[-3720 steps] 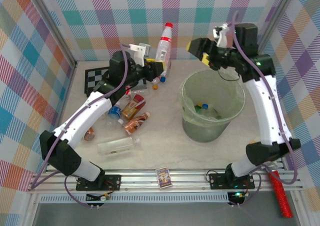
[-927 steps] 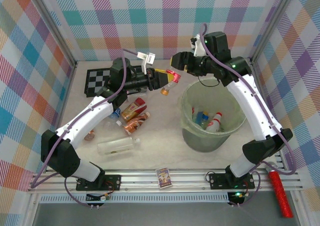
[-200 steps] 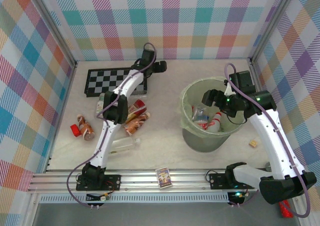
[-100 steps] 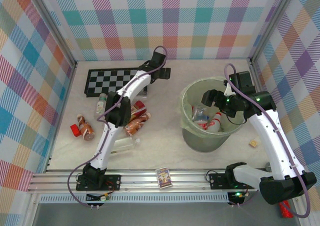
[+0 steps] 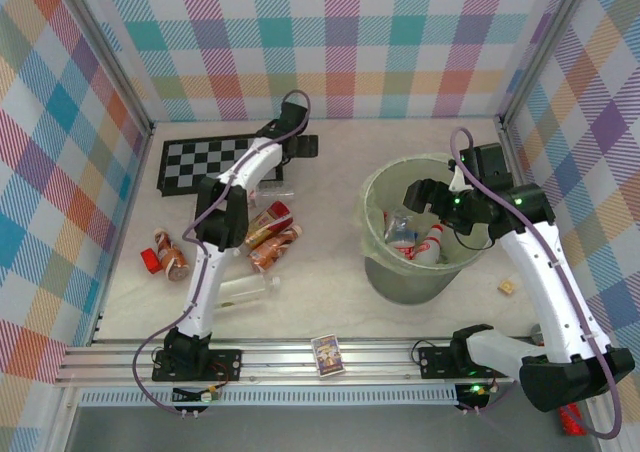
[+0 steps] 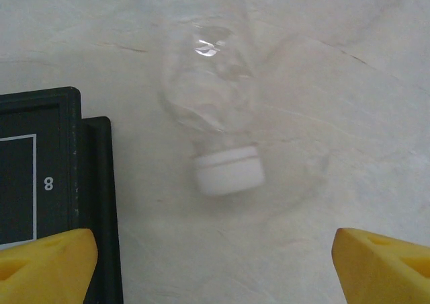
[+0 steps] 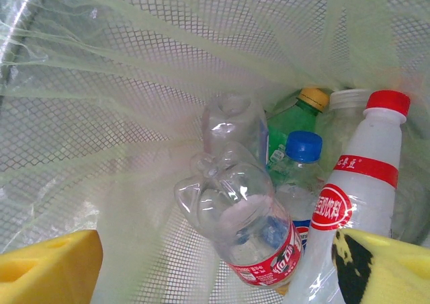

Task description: Put the plastic bottles in the bin

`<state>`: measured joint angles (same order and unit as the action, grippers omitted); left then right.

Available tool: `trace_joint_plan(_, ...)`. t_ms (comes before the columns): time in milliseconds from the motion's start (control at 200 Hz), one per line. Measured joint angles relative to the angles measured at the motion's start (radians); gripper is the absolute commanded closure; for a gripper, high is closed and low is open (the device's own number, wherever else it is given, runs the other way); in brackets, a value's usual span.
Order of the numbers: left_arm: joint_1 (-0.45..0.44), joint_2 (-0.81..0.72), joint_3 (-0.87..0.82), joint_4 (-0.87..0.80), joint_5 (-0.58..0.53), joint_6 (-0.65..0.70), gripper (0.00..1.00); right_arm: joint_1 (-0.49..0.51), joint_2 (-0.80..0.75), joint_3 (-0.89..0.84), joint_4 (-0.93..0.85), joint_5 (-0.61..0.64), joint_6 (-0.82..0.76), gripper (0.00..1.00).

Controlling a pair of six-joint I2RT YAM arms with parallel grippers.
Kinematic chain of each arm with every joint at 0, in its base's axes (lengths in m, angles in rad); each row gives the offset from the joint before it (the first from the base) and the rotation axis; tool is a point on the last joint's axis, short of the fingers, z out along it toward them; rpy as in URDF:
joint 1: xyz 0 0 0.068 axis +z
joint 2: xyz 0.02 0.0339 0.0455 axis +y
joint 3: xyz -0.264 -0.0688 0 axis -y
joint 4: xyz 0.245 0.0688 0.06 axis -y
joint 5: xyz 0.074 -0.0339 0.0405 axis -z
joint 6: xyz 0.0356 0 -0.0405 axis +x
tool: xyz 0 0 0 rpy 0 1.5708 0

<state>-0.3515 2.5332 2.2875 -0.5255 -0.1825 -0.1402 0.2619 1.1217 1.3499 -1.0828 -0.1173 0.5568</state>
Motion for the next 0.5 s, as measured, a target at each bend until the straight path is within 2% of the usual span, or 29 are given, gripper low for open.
trace_joint_plan(270,0.039,-0.008,0.023,0.031,-0.003,0.020,0.07,0.000,0.000,0.000,0.000,0.000,0.000,0.11)
trace_joint_plan(500,-0.044,-0.026,0.053,0.031,-0.056,0.051,0.07,0.000,0.000,0.000,0.000,0.000,0.000,0.12)
